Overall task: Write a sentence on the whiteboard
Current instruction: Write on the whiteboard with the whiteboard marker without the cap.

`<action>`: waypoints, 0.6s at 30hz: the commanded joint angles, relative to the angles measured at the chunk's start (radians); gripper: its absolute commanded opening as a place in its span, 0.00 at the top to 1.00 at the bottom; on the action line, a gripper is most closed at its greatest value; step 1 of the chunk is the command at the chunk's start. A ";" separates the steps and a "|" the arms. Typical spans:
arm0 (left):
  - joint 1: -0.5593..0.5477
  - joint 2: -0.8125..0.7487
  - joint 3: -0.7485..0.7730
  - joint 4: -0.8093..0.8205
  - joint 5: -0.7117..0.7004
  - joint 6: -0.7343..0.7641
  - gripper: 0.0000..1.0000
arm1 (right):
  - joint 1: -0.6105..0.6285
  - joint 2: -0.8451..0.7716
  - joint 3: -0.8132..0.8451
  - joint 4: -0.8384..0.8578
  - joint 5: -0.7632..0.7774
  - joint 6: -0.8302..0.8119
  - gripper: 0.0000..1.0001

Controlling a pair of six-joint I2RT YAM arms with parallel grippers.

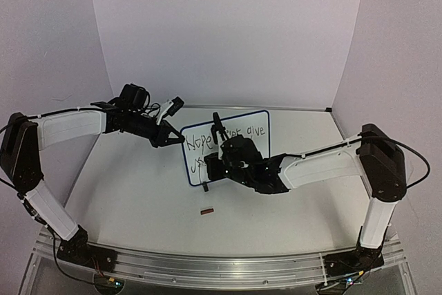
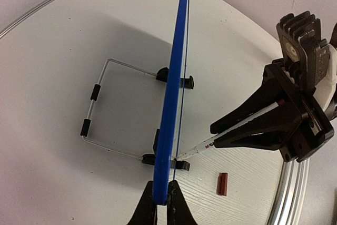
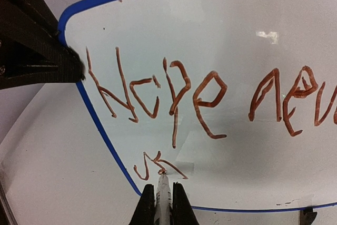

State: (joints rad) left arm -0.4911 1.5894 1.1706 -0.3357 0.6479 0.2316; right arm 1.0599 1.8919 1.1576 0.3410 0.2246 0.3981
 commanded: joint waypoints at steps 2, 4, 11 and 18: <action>-0.004 0.017 0.010 -0.049 -0.076 0.042 1.00 | -0.010 -0.013 -0.006 0.003 0.104 0.002 1.00; -0.004 0.018 0.010 -0.049 -0.077 0.042 1.00 | -0.010 -0.018 -0.010 0.001 0.112 0.000 1.00; -0.003 0.019 0.010 -0.049 -0.077 0.042 1.00 | -0.010 -0.032 -0.018 -0.004 0.135 -0.002 1.00; -0.004 0.021 0.010 -0.048 -0.076 0.042 1.00 | -0.010 -0.048 -0.031 -0.006 0.158 -0.005 1.00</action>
State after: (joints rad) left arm -0.4911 1.5894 1.1709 -0.3350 0.6441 0.2310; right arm 1.0660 1.8864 1.1368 0.3273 0.2896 0.3981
